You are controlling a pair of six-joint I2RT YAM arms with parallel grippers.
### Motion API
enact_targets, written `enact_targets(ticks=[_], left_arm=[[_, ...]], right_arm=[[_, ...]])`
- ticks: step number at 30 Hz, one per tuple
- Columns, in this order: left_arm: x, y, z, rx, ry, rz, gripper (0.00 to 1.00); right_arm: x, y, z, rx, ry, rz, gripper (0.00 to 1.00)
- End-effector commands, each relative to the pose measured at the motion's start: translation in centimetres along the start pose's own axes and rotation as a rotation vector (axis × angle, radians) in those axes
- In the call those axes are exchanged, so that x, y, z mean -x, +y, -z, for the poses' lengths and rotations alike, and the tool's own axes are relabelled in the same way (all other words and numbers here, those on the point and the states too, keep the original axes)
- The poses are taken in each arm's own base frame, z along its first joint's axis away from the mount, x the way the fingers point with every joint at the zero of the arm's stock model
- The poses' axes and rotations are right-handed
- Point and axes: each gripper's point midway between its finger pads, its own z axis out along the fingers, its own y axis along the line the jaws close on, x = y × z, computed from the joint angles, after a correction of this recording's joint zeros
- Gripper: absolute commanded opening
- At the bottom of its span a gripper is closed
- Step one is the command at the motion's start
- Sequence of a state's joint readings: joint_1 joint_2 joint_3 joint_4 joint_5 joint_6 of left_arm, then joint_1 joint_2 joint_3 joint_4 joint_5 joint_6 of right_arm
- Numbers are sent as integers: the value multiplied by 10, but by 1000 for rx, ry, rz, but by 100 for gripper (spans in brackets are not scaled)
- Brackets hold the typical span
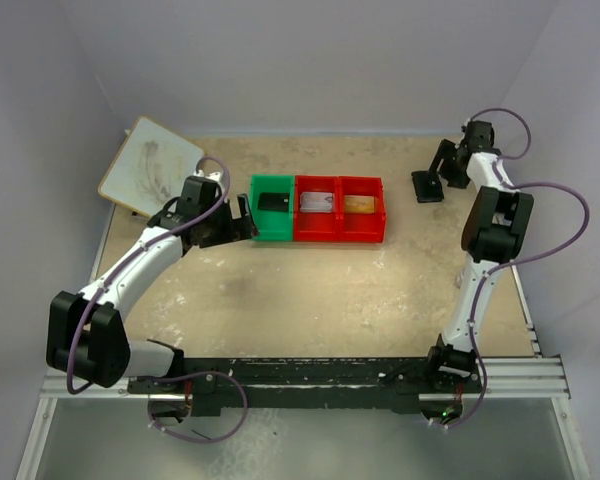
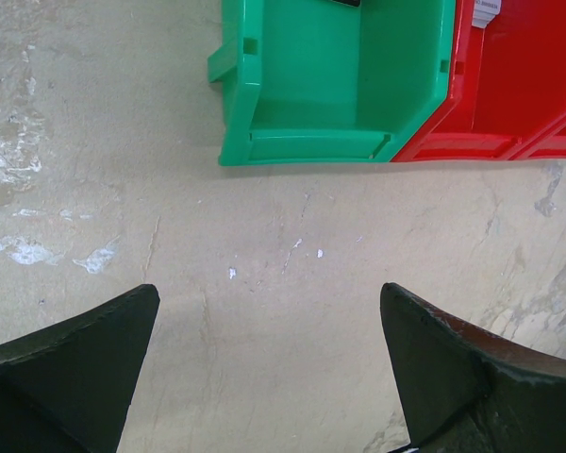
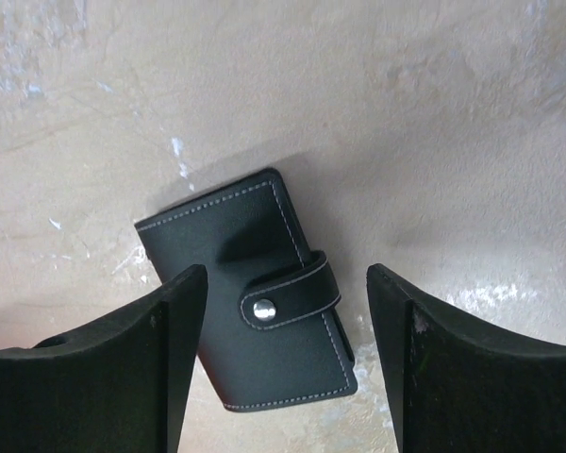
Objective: Take the credit cards out of the card holder
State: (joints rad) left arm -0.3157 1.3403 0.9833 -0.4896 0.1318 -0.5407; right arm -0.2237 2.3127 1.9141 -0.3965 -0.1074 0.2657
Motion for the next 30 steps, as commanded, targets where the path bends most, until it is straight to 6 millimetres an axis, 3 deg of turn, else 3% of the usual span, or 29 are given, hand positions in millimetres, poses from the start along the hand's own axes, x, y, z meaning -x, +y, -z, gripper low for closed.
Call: enact_targets(ticks=[1, 7, 11, 16, 18, 22, 25, 30], left_arm=[[12, -13, 10, -52, -54, 4, 98], [17, -16, 16, -58, -80, 7, 98], [18, -16, 18, -58, -83, 2, 98], [21, -20, 19, -70, -91, 12, 98], [23, -24, 19, -89, -99, 28, 98], [28, -31, 19, -120, -115, 49, 98], [30, -32, 17, -121, -116, 49, 98], [28, -30, 16, -115, -107, 45, 98]], right_arm=[[23, 4, -2, 10, -61, 36, 72], [-11, 13, -19, 50, 38, 55, 63], [-4, 12, 0, 36, -71, 48, 54], [-18, 10, 31, 27, -107, 41, 43], [-29, 9, 42, 33, -106, 41, 40], [-73, 18, 58, 87, -55, 59, 34], [-100, 15, 67, 68, -23, 56, 34], [-129, 11, 94, 39, -16, 50, 37]])
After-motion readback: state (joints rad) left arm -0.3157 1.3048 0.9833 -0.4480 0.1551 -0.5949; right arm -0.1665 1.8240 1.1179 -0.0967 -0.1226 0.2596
